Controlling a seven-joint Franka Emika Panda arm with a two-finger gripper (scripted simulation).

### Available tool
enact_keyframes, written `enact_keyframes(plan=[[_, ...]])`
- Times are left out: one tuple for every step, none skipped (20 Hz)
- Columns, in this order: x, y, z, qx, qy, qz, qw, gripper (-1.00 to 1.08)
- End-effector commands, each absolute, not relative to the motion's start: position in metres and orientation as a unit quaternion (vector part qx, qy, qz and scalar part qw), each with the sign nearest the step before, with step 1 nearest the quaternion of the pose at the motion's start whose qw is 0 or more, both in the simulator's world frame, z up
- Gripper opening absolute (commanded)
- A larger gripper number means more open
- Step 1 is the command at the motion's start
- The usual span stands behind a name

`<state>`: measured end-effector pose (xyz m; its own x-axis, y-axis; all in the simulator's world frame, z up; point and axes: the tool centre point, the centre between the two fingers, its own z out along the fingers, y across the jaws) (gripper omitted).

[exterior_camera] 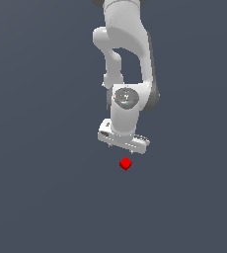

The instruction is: Pick up the red cube and move it to a goal position.

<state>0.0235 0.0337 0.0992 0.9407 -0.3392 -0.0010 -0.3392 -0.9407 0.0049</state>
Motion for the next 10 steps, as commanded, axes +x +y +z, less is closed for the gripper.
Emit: enact_keyframes(plan=[[0.029, 0.039, 0.086, 0.979, -0.204, -0.001, 0.002, 1.0], [0.031, 0.041, 0.08, 0.976, -0.217, -0.001, 0.002, 1.0], [0.033, 0.043, 0.075, 0.973, -0.23, 0.0, 0.002, 1.0], [0.036, 0.045, 0.07, 0.97, -0.243, 0.0, 0.002, 1.0], [0.038, 0.046, 0.065, 0.967, -0.255, 0.0, 0.002, 1.0], [0.041, 0.048, 0.06, 0.964, -0.266, 0.0, 0.002, 1.0], [0.043, 0.049, 0.055, 0.961, -0.277, 0.0, 0.002, 1.0], [0.045, 0.051, 0.051, 0.958, -0.287, 0.0, 0.001, 1.0], [0.047, 0.052, 0.047, 0.955, -0.297, 0.0, 0.001, 1.0], [0.049, 0.053, 0.043, 0.952, -0.306, 0.0, 0.001, 1.0]])
